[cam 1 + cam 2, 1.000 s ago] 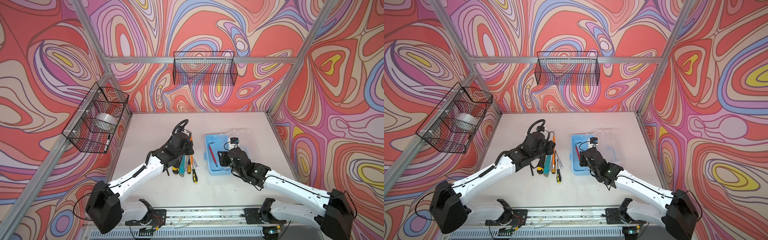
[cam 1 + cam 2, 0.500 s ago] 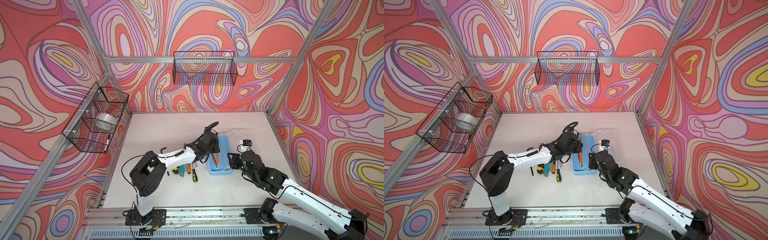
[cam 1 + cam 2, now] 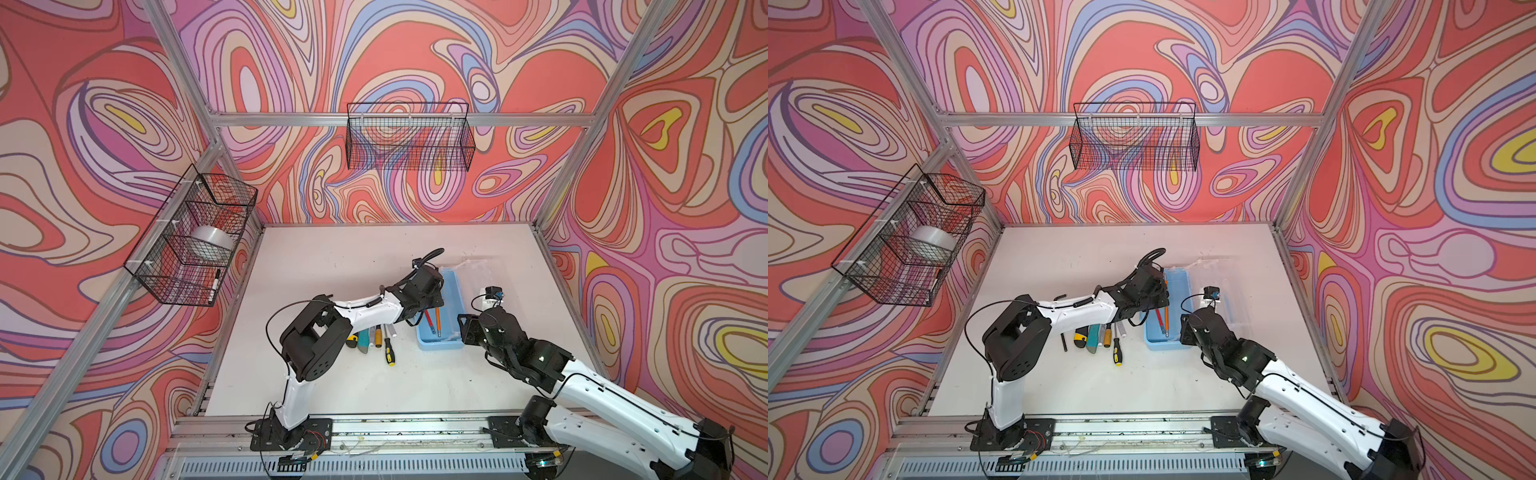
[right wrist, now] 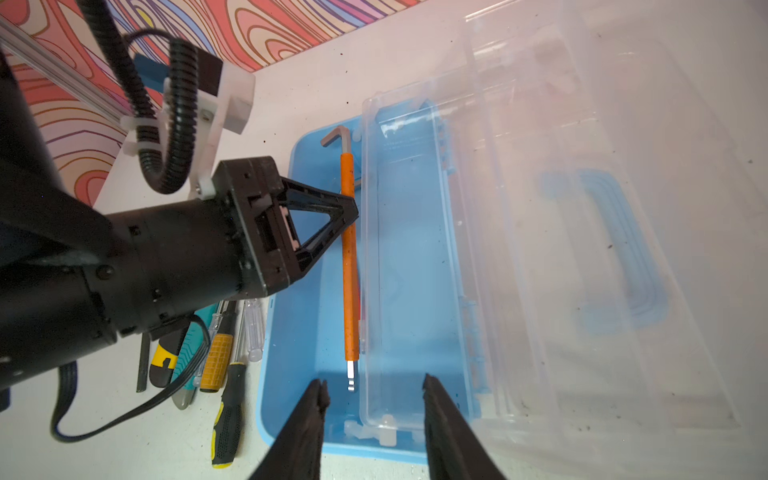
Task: Pack the tool kit
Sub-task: 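Lower the orange-sleeved hex key into the box beside the red one and release, then move the left gripper back to the tools above the black hex key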
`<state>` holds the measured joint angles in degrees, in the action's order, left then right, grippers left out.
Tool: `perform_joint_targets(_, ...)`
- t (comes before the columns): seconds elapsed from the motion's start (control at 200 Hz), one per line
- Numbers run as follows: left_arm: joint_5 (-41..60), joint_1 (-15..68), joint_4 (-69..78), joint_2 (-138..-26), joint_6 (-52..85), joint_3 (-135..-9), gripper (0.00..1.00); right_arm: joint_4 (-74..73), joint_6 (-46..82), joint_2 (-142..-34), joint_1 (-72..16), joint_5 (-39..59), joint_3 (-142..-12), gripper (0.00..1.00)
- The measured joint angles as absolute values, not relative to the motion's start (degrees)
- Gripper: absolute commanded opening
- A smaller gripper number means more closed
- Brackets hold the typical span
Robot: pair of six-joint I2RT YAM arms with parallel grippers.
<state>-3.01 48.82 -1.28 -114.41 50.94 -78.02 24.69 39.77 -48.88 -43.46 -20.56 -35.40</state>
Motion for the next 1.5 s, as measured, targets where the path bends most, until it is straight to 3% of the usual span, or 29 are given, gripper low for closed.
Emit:
perform_joint_targets(0.24, -2.8, 48.8, -4.3, -117.2, 51.3, -81.3, 0.0, 23.6, 39.7, -49.9, -43.5, -20.6, -35.2, 0.41)
perform_joint_targets(0.486, -2.3, 48.8, -4.9, -118.2, 51.3, -82.0, 0.24, 23.3, 39.7, -50.4, -43.5, -20.5, -35.2, 0.43)
perform_joint_targets(0.896, 0.0, 48.7, -7.1, -116.9, 48.6, -84.2, 0.31, 22.5, 38.3, -52.9, -43.5, -19.0, -36.8, 0.47)
perform_joint_targets(1.322, -2.7, 46.7, -8.8, -92.4, 42.3, -71.2, 0.35, 21.2, 35.4, -53.0, -43.5, -16.2, -39.7, 0.5)
perform_joint_targets(1.502, -5.3, 43.6, -12.1, -82.5, 38.5, -66.1, 0.47, 20.1, 34.7, -54.9, -43.5, -14.9, -41.8, 0.5)
